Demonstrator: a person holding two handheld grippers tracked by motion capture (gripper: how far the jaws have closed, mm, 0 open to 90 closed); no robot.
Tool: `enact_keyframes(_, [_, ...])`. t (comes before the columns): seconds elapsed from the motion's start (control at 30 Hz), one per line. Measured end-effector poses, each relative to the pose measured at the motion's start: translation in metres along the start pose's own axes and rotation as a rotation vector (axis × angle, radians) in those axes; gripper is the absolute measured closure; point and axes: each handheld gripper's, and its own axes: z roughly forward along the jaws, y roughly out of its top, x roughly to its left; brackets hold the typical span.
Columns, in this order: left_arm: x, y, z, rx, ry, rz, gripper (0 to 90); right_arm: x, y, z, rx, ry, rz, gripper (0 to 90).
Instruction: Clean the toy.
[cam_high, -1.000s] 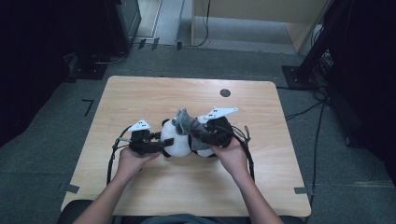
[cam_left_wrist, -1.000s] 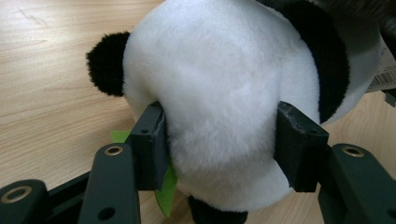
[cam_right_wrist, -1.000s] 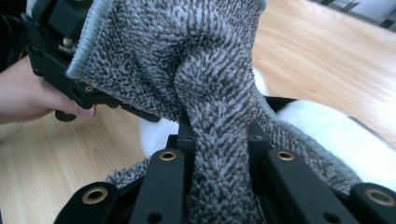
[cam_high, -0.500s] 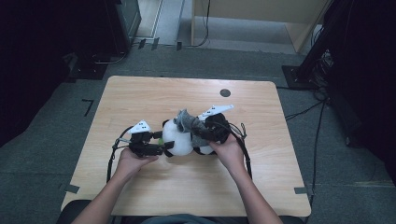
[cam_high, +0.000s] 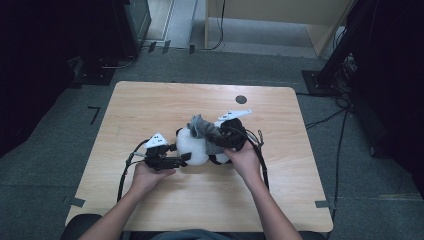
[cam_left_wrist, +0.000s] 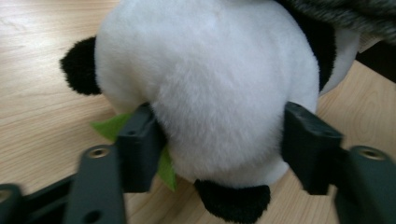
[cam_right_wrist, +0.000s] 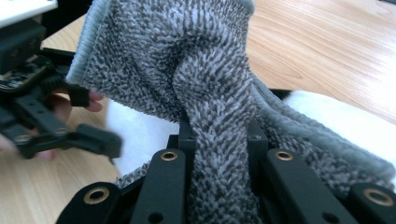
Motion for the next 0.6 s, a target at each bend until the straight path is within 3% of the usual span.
enact_keyframes(0.1, [-0.001,0.003,-0.002,0.004,0.003,-0.012,45.8,0.01,0.003,-0.002,-0.024,0.037,-0.008,77.1])
enact_keyframes(0.13, [-0.002,0.004,-0.003,0.007,0.005,-0.019,49.3,0.026,0.007,0.001,-0.039,0.077,-0.04,77.1])
enact_keyframes(0.17, [-0.002,0.004,-0.003,0.007,0.005,-0.019,50.4,0.026,0.007,0.001,-0.039,0.077,-0.04,77.1])
enact_keyframes(0.2, [-0.003,0.005,-0.004,0.005,0.006,-0.022,51.7,0.038,0.008,0.007,-0.034,0.106,-0.062,77.0])
enact_keyframes(0.27, [-0.003,0.006,-0.005,0.004,0.004,-0.028,52.9,0.043,0.007,0.013,-0.023,0.121,-0.075,77.0])
enact_keyframes(0.3, [-0.003,0.006,-0.006,0.005,0.007,-0.029,53.6,0.052,0.004,0.026,0.016,0.125,-0.1,76.8])
enact_keyframes(0.4, [-0.002,0.006,-0.006,0.021,0.011,-0.041,56.4,0.048,-0.004,0.034,0.029,0.122,-0.112,77.0])
enact_keyframes(0.47, [-0.001,0.007,-0.006,0.026,0.008,-0.047,57.4,0.041,-0.007,0.03,0.026,0.118,-0.099,77.0])
enact_keyframes(0.6, [0.0,0.008,-0.007,0.034,0.012,-0.053,57.7,0.03,-0.011,0.015,0.021,0.059,-0.101,77.0])
